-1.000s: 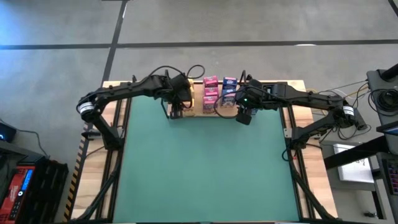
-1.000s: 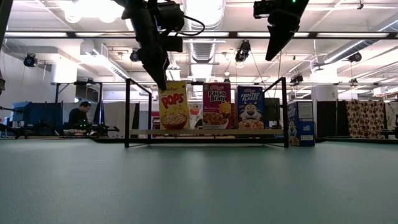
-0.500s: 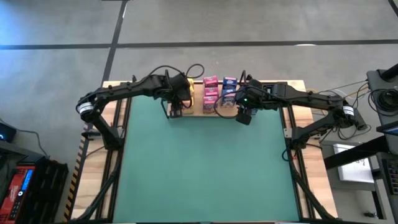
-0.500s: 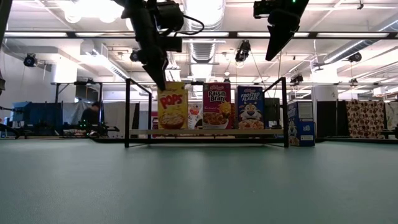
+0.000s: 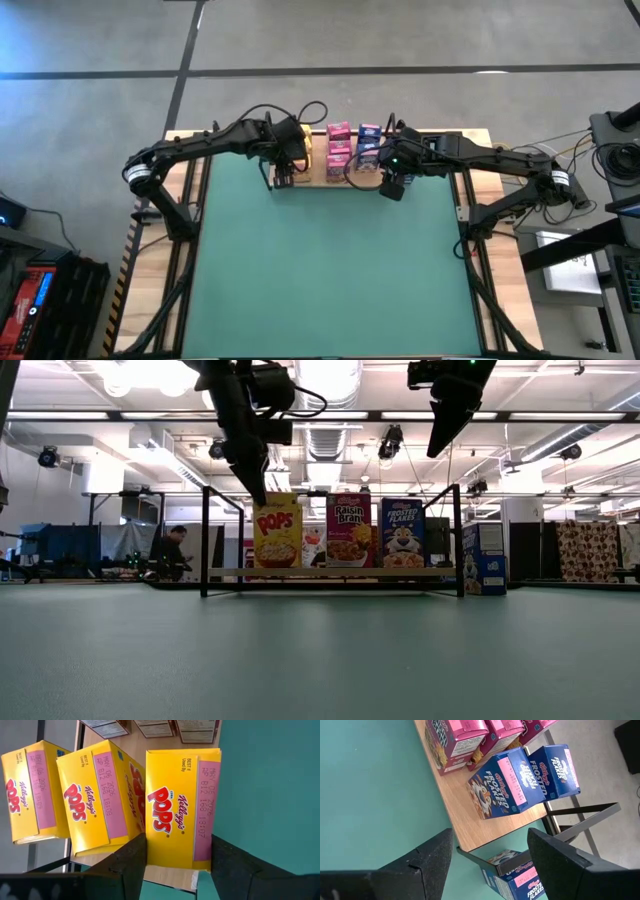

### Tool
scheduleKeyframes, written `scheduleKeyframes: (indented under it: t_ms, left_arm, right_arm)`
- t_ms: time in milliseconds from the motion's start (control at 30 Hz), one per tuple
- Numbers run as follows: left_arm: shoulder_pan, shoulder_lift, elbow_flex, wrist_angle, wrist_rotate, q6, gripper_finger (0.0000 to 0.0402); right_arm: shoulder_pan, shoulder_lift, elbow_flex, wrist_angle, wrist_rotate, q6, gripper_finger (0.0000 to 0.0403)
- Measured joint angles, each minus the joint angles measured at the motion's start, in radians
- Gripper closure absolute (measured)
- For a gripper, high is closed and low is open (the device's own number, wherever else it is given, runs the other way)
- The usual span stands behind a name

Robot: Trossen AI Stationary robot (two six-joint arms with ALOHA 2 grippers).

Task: Stack cereal on shelf
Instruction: Put the yellow cereal box on the shelf and align with the other yellow cereal boxes

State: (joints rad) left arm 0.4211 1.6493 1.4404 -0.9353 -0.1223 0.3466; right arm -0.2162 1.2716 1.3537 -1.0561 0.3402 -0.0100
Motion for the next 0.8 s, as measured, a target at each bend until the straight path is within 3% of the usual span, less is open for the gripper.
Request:
scheduleKeyframes:
  t_ms: [367,800]
  left_arm:
    - [0.003,0.0,0.0,0.0,0.001,-0.009,0.0187]
    - [0.003,-0.032,0.0,0.0,0.002,-0.037,0.0184]
  right_arm:
    - [0.0,0.0,0.0,0.0,0.0,0.001,0.0158]
    - [0.0,0.0,0.0,0.0,0.0,0.001,0.0158]
